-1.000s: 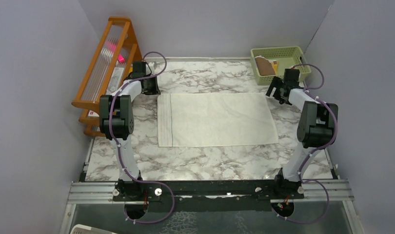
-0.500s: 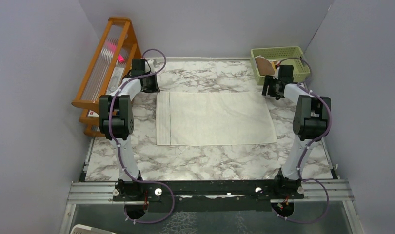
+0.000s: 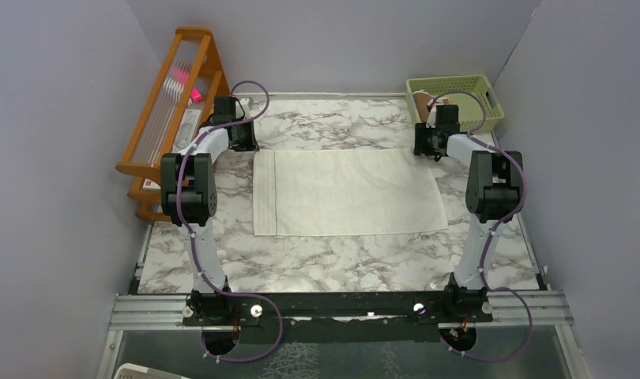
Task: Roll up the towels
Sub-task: Fold the towel at the center of the board.
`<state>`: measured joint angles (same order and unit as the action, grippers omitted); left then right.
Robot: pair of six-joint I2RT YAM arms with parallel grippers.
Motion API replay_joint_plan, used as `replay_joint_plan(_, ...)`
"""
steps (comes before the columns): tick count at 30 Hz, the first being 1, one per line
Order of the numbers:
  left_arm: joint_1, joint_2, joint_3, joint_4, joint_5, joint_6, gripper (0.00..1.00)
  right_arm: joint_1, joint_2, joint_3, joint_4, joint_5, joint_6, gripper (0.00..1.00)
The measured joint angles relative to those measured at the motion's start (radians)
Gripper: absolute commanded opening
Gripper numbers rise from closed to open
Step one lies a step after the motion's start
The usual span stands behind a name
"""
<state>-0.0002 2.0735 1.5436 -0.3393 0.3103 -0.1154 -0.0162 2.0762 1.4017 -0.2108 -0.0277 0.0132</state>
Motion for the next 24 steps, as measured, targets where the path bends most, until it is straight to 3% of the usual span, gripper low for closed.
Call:
replay_joint_plan(6, 0.0, 0.001, 0.0, -0.007, 0.0, 0.006, 0.0, 0.005, 0.023, 0.028, 0.001, 0.006, -0.006, 0.48)
replay_joint_plan(10, 0.0, 0.001, 0.0, -0.008, -0.001, 0.014, 0.0, 0.005, 0.026, 0.032, 0.002, 0.008, 0.001, 0.31)
replay_joint_plan(15, 0.0, 0.001, 0.0, -0.01, -0.002, 0.02, 0.0, 0.006, 0.036, 0.043, 0.003, 0.012, 0.019, 0.28)
replay_joint_plan(24, 0.0, 0.001, 0.0, -0.011, -0.005, 0.022, 0.0, 0.006, 0.037, 0.043, 0.011, 0.022, 0.061, 0.02)
